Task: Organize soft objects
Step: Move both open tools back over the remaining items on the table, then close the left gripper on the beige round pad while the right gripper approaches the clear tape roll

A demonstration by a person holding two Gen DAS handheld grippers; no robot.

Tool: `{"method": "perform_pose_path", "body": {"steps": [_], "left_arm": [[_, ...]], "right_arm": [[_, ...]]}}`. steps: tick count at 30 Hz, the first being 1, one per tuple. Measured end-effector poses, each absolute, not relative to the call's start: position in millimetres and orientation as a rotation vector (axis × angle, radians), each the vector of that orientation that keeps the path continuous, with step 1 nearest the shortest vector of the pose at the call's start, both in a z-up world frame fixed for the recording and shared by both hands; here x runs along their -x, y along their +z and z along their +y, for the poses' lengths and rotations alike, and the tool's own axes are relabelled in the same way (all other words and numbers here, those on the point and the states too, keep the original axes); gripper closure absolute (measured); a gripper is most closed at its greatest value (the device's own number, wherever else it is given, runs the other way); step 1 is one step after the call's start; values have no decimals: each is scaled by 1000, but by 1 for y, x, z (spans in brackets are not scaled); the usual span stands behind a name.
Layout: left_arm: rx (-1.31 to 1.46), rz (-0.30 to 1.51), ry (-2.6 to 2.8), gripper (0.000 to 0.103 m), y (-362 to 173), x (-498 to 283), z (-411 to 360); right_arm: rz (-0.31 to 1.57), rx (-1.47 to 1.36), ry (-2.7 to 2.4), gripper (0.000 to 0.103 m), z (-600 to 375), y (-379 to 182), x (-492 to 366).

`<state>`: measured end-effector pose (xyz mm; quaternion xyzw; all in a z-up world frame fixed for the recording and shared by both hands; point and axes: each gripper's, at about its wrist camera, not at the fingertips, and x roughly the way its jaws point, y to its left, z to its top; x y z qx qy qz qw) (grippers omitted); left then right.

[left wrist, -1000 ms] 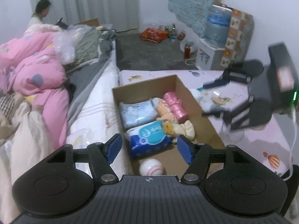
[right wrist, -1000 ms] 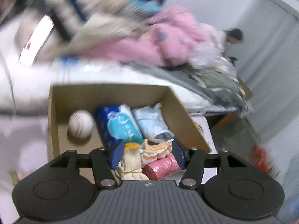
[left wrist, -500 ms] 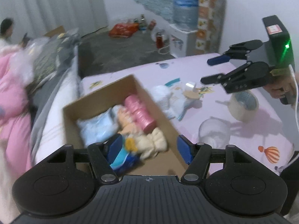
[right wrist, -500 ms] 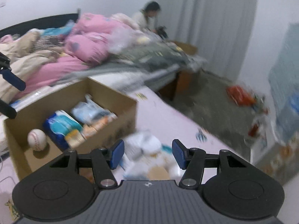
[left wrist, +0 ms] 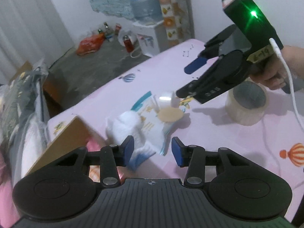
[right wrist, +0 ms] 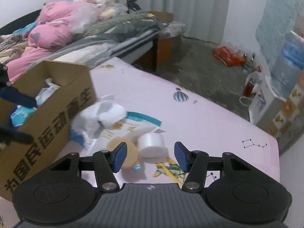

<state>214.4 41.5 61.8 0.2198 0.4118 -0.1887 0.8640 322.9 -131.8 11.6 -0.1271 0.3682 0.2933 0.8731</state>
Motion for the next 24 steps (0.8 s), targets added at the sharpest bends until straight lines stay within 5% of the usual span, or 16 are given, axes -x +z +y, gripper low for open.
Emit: {"method": "perform_pose_path", "body": {"steps": [11,16,21,24], "left_arm": [[-474,1035,-405,45,21,-278,-5],[-275,1132,-389,43,8,-297,7],[-163,1158,-354,44,1,-309,12],[-109,1150,-321,55,-3,-311,17]], "right_arm": [[909,106,576,46,-134,-22,-379],[955,29,585,46,-142,-29,-385],[973,-5,606,46,-146,-28,-385],[979,-11,600,46,-143,-29,-387]]}}
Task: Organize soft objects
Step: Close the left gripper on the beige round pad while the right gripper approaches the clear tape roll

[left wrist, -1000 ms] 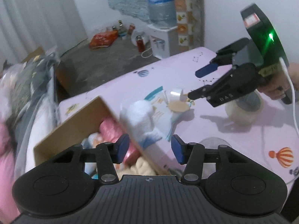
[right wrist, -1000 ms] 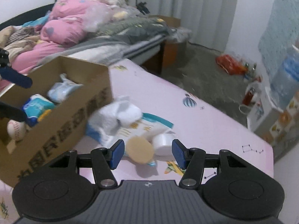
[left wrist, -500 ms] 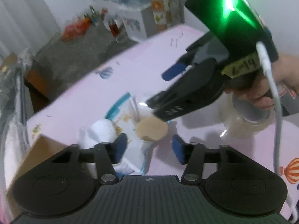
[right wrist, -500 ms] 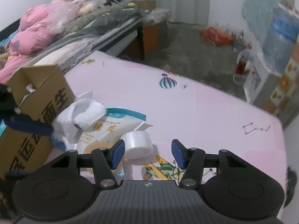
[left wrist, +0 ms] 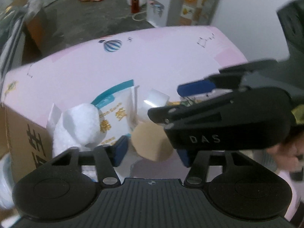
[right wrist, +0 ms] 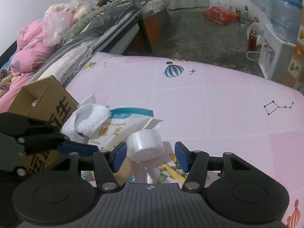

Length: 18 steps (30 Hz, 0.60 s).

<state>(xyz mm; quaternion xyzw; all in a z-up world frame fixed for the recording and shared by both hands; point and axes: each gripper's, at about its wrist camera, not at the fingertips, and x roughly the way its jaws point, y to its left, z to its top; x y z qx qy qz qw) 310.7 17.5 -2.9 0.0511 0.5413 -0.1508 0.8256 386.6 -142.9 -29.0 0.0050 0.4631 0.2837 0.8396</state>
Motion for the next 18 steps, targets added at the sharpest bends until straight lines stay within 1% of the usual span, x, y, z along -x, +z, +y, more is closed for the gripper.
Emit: {"method": "perform_pose_path", "body": {"steps": [1,2,4,8,11,13,18], "left_arm": [[-93,1150,-317,60,-3,-313,18],[-68,1143,-309,68,-2,-312,22],[-10,1144,-303,74,-1,-313,32],[84,1140,-305,94,1,-311,43],[78,1120,-310,99,4,-307,45],[75,1105,-312,100,6,-304,46],[103,1080,-327,101,12,-298,52]], "right_arm": [[982,-15,598,46,-142,-29,-387],[983,-19,599,46,-142,-30,-387],[980,-10,593,46,-141,-31,-386],[976,-1,577,46,-140,-33,-385],[974,-7,574,46,-142,-33,-384],[962,1,567,46,-143,-32,-384],[958,-19,550,46,-145,-29,-388]]}}
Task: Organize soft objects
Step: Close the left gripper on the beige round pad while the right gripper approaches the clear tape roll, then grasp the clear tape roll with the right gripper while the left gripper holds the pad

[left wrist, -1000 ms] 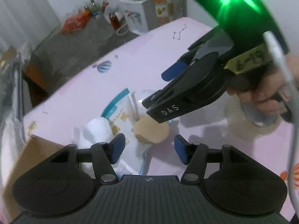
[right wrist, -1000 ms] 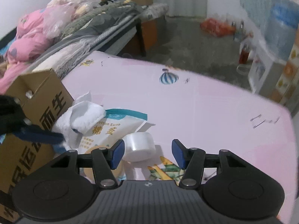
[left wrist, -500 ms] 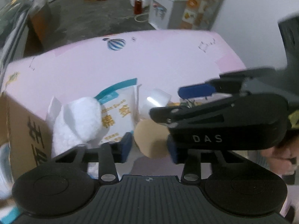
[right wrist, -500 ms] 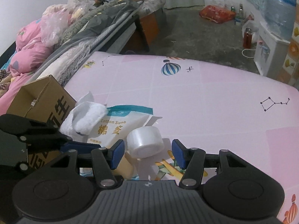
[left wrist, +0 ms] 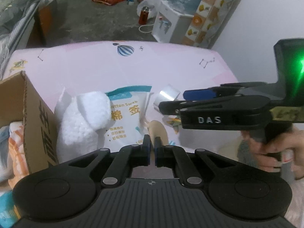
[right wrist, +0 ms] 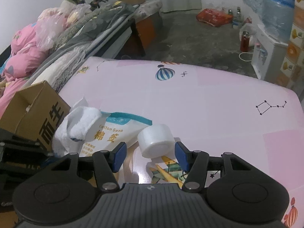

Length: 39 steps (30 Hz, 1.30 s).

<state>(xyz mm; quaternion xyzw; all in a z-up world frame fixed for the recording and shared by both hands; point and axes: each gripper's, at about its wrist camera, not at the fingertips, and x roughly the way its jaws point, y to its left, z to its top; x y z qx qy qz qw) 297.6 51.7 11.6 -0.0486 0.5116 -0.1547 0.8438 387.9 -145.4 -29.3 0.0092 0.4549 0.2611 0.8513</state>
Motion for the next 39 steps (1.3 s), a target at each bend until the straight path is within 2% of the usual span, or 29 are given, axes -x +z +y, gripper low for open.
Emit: {"method": "perform_pose_path", "body": {"steps": [9,11,23,34,39], "left_arm": [[119,1022,-357,101,29,-284,58],[120,1007,-359,101,32,-282,59],[128,947,-365,101,50,-267,73],[205,771,-397,101,120,-185,114],[225,749,-312,101,127,-137,159]], "right_arm": [[920,83,509,46,-132,-38,-393],[910,102,493,50,-128,-43,-394],[887,5,555,51,-142,-41,-387],[802,-63,699,51,-154,27,-328],[746,-39,768,51,-131,61,-283]]}}
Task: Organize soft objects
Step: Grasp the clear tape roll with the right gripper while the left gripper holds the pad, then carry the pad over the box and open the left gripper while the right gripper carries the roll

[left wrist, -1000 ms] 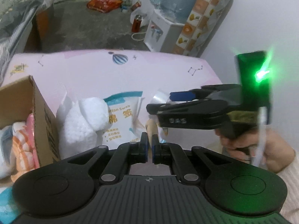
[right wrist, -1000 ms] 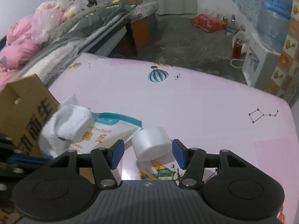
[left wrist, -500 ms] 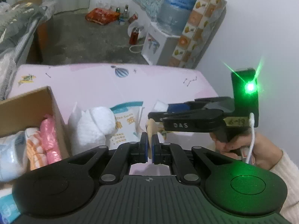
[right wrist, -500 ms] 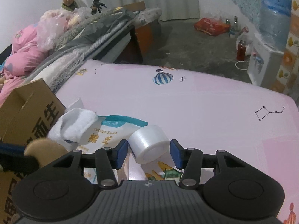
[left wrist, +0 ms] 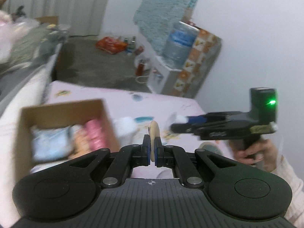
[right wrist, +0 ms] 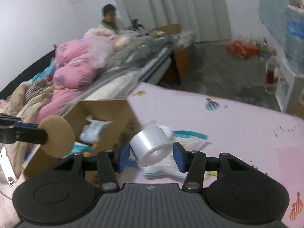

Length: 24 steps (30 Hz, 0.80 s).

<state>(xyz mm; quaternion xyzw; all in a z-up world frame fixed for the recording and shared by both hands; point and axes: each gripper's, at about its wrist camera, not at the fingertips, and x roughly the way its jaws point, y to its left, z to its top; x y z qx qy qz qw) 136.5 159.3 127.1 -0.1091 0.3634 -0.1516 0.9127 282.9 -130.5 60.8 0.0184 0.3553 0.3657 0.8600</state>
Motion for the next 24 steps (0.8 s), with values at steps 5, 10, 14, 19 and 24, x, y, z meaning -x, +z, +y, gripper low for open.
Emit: {"method": "perform_pose_path", "body": {"steps": [5,10,14,19,24], "left_arm": [[274,833,-195,101,102,-129,206],[309,993,-152,101,56,-134,233],[293,1092,-148,101,23,-140,240],[249,1154,-139,100,0,-147,238],[201,1162,-103,93,-8,-156,240]], "right_arm": [[771,-38,878,51,-89,82,-261],[791,35,974,51,-40,91,-241],[803,134,1020,51,-5,86,-224],[838,194,1056,51,23,76,-209],[849,253,1069,51,42,65,-202]]}}
